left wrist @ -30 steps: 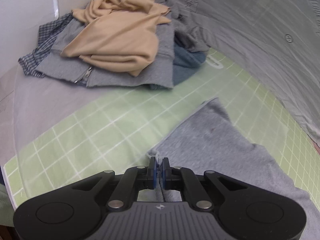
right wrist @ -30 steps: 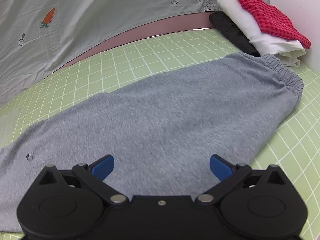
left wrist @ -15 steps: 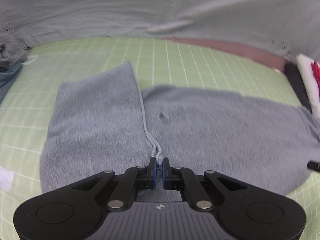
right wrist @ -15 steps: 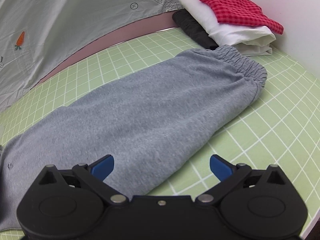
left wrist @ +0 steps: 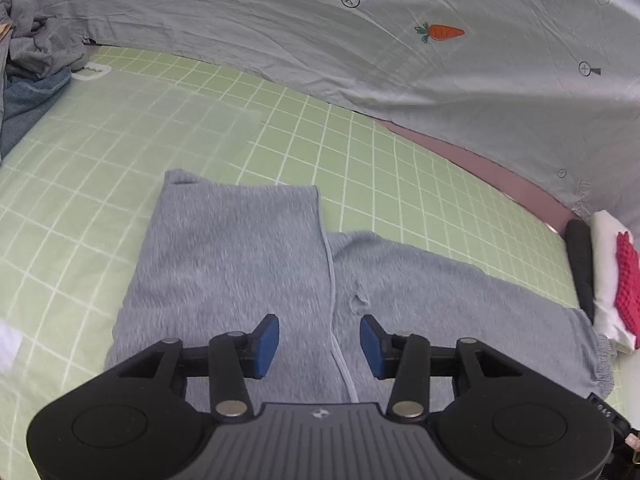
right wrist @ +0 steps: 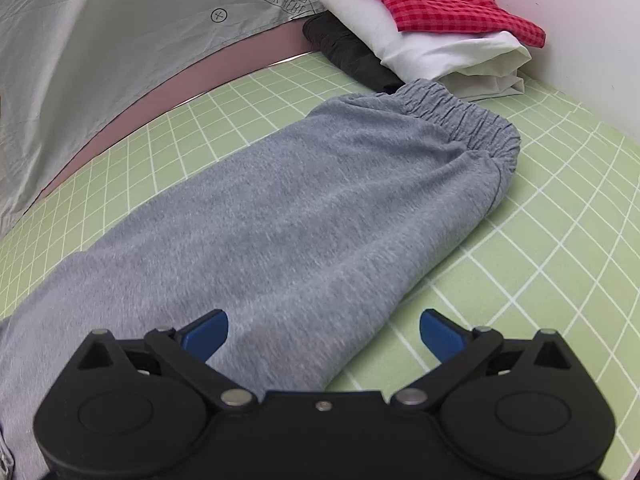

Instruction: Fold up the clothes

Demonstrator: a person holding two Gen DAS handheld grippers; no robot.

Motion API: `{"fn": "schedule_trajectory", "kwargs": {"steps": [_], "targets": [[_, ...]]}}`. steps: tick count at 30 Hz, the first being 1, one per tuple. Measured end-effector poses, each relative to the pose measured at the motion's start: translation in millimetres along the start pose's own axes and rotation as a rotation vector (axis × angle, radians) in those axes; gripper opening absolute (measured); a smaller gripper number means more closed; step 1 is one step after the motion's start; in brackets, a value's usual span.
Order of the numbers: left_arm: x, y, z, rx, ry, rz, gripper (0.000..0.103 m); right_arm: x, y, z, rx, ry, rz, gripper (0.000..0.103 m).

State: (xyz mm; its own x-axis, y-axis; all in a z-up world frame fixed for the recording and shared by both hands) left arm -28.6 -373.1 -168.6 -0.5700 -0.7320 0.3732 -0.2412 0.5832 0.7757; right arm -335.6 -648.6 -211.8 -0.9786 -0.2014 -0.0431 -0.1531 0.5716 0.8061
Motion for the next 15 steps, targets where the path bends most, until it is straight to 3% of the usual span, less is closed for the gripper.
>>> {"fn": "schedule_trajectory", "kwargs": {"steps": [2, 6, 10, 12, 14, 15], "targets": [[4, -16, -3, -0.022, -0.051, -0.040, 0.049, -2, -3, -6, 0.006, 0.023, 0.012, 0.103], [12, -42, -1, -0.072, -0.137, -0.079, 0.063, 1, -9, -15, 0.020, 0.064, 0.041, 0.103], [5, -63, 6, -0.115, -0.199, -0.178, 0.062, 14, -19, -16, 0.001, 0.045, 0.070, 0.103], [-3, -63, 8, -0.108, -0.196, -0.190, 0.057, 19, -24, -15, -0.011, 0.034, 0.084, 0.103], [-13, -57, 7, -0.077, -0.161, -0.183, 0.044, 23, -28, -14, -0.021, 0.026, 0.092, 0.103], [-19, -55, 6, -0.069, -0.140, -0.183, 0.030, 25, -30, -14, -0.026, 0.022, 0.095, 0.103]]}}
Point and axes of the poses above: each gripper's, at about its wrist camera, not at the fingertips, and y roughly against the way its jaws point, x to its right, z to its underside, the point moved 9 cm from there along -y, roughly the way its jaws point, and after that the axes turned 6 degrees about z, right-handed, at the moved point
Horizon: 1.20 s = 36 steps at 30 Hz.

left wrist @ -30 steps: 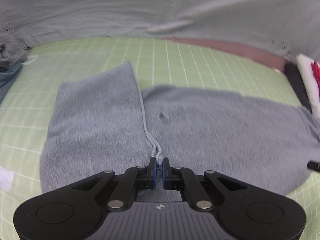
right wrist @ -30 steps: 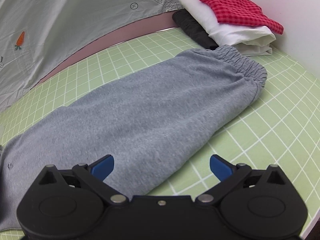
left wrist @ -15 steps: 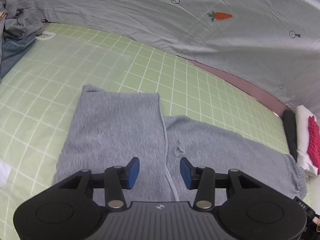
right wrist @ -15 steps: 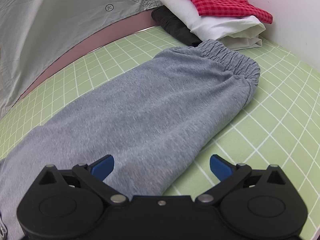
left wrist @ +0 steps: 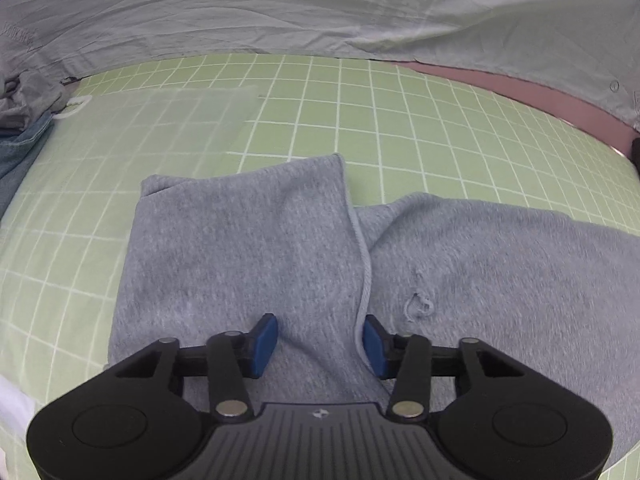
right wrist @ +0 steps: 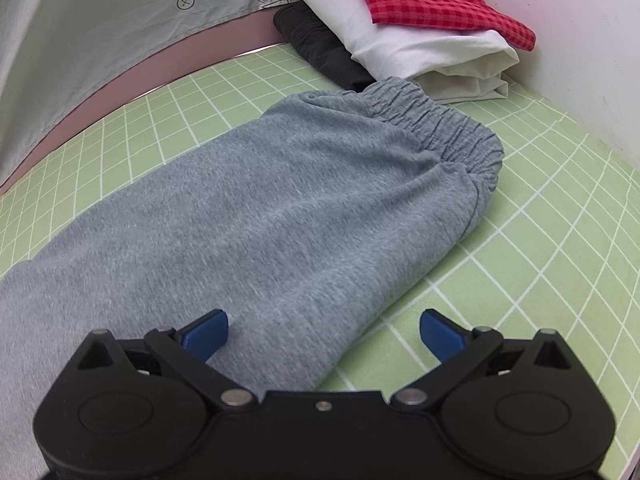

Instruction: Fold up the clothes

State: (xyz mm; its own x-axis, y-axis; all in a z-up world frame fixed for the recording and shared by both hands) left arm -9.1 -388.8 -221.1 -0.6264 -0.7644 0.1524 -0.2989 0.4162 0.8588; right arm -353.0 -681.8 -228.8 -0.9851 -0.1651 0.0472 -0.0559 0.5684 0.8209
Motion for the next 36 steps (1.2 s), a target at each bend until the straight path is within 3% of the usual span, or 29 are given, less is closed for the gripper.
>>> {"fn": "schedule_trajectory", "kwargs": {"steps": [1, 2, 8, 11, 14, 17, 20, 22, 23, 25, 28, 30, 34, 36], "targets": [[-6, 1, 0, 0.003, 0.025, 0.006, 0.017, 0, -2, 1, -0.005, -0.003, 0.000, 0.103], [-11, 3, 1, 0.007, 0.059, 0.019, 0.013, 1, -4, 2, -0.010, -0.007, 0.001, 0.103], [-24, 23, -6, 0.062, 0.241, 0.124, 0.008, 0, -8, 3, -0.011, 0.003, 0.001, 0.103], [-9, 46, -16, 0.126, 0.189, 0.172, 0.007, 2, -7, 4, -0.011, -0.001, -0.002, 0.103], [20, 69, -24, 0.178, 0.092, 0.279, 0.008, 3, -6, 5, -0.008, -0.005, -0.001, 0.103], [49, 70, -16, 0.145, -0.011, 0.341, 0.010, 3, -6, 6, -0.007, -0.007, 0.000, 0.103], [57, 41, 4, 0.050, -0.043, 0.241, 0.022, 2, -6, 6, -0.009, -0.007, -0.001, 0.103], [54, 33, 11, 0.024, -0.020, 0.215, 0.032, 2, -5, 6, -0.010, -0.007, -0.003, 0.103], [51, 35, 12, 0.033, -0.002, 0.217, 0.034, 1, -4, 6, -0.006, -0.002, -0.002, 0.103], [43, 41, 9, 0.058, 0.018, 0.207, 0.050, 0, 0, 5, 0.003, 0.007, 0.000, 0.103], [24, 52, 9, 0.087, 0.034, 0.149, 0.059, -4, 8, 0, 0.040, 0.031, 0.020, 0.103], [2, 57, 12, 0.084, 0.067, 0.085, 0.064, -15, 21, -7, 0.083, 0.054, 0.015, 0.103], [-41, 61, 30, 0.027, 0.122, -0.025, 0.064, -55, 50, -9, 0.144, 0.119, -0.057, 0.103], [-57, 63, 40, 0.001, 0.164, -0.022, 0.064, -82, 62, -1, 0.145, 0.148, -0.108, 0.103]]}}
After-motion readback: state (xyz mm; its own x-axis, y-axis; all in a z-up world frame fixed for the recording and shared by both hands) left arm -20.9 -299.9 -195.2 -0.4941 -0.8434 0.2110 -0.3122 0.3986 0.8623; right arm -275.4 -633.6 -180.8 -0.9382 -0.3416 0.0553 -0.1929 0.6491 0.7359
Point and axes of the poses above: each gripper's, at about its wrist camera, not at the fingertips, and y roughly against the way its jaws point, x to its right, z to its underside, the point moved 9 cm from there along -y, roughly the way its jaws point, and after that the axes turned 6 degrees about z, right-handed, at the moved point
